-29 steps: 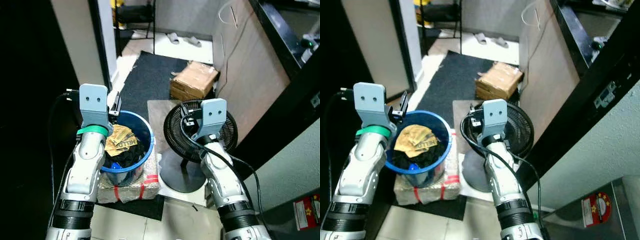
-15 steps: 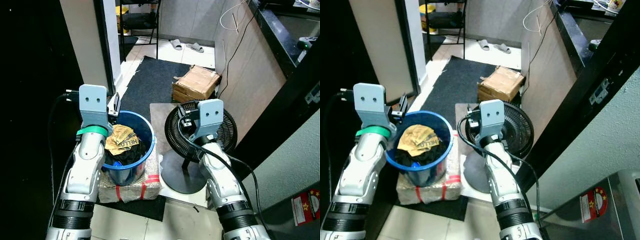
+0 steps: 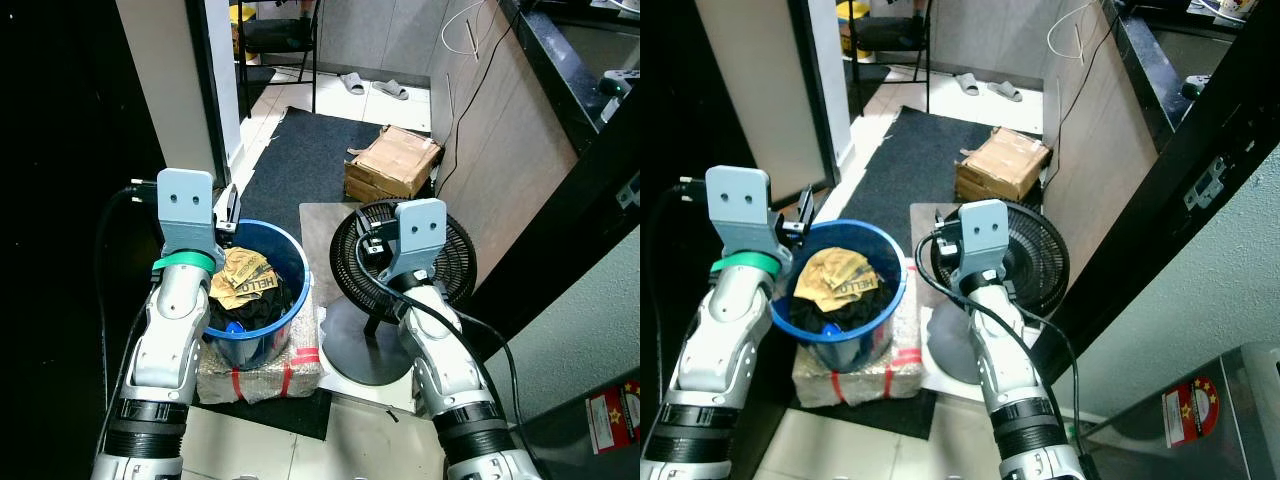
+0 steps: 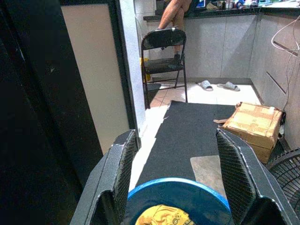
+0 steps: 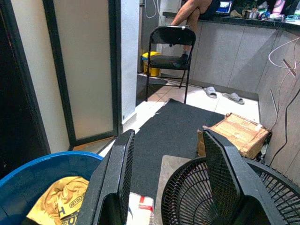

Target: Clothes washing

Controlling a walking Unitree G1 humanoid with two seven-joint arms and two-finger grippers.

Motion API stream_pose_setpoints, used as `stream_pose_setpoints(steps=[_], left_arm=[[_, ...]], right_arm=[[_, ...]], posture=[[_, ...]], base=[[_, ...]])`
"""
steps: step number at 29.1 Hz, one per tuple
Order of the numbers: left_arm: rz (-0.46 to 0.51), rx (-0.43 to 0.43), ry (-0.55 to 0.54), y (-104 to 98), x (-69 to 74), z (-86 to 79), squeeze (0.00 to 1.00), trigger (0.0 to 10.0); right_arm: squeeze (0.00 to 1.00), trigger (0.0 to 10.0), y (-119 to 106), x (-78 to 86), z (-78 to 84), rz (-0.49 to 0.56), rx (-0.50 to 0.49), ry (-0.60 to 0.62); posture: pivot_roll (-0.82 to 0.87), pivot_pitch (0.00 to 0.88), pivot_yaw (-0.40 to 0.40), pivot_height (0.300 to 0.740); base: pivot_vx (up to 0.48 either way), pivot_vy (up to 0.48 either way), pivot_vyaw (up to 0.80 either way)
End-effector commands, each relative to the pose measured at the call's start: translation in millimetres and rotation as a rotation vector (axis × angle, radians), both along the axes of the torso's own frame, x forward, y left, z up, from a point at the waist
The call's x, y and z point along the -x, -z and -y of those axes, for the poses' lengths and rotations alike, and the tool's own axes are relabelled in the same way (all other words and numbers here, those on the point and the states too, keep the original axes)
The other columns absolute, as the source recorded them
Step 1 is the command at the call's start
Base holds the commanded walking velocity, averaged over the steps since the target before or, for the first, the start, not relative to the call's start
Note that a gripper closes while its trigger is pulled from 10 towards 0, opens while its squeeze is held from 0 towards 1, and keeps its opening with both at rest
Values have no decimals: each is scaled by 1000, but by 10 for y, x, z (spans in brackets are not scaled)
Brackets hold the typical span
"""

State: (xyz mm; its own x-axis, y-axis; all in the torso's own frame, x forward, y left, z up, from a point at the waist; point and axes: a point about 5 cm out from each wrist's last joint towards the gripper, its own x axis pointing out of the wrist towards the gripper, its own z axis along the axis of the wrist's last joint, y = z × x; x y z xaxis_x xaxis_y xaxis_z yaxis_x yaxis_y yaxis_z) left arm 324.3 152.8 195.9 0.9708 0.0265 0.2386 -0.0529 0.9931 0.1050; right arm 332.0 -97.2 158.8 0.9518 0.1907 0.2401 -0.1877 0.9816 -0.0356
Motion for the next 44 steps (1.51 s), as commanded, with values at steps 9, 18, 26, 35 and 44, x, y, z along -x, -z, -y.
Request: stream_pose_setpoints(steps=[9, 18, 26, 35, 44], left_arm=[[-9, 1, -7, 41, 14, -5, 0, 10000], [-8, 0, -12, 40, 17, -7, 0, 10000], [-8, 3, -13, 39, 15, -8, 0, 10000], [-9, -3, -11, 44, 10, -2, 0, 10000], [-6, -4, -7, 45, 11, 2, 0, 10000]], right_arm=[[0, 10000, 18, 6, -16, 0, 6, -2], [0, 10000, 14, 10, -29, 7, 18, -11], [0, 10000, 10, 9, -32, 10, 21, -13], [0, 10000, 12, 21, -58, 8, 5, -30], [0, 10000, 25, 18, -53, 3, 6, -26]], posture=[[60, 14, 10, 740], [62, 16, 10, 740], [62, 17, 9, 740], [60, 18, 10, 740], [62, 17, 9, 740]], base=[[-349, 0, 0], [-406, 0, 89], [-130, 0, 798], [56, 0, 148], [429, 0, 0]])
